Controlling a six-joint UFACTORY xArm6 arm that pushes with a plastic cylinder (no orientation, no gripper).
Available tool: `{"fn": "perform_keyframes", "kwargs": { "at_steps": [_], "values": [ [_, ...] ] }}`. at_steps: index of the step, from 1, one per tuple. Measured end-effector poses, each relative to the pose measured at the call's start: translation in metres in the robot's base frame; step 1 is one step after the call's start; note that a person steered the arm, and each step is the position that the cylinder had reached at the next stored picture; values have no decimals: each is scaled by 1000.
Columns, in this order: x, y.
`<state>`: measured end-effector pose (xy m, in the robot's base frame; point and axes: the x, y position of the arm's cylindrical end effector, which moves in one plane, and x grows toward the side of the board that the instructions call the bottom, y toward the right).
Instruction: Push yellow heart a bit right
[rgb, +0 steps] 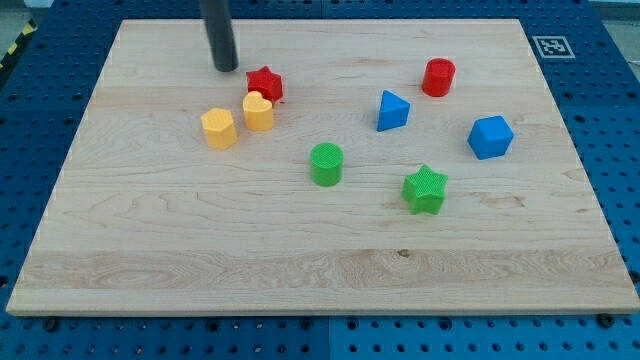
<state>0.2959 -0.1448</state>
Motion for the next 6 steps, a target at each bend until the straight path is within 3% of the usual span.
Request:
{"fn": "perform_keyframes", "kwargs": {
  "at_steps": [3,6],
  "values": [
    [74,-2],
    [80,45]
  ]
}}
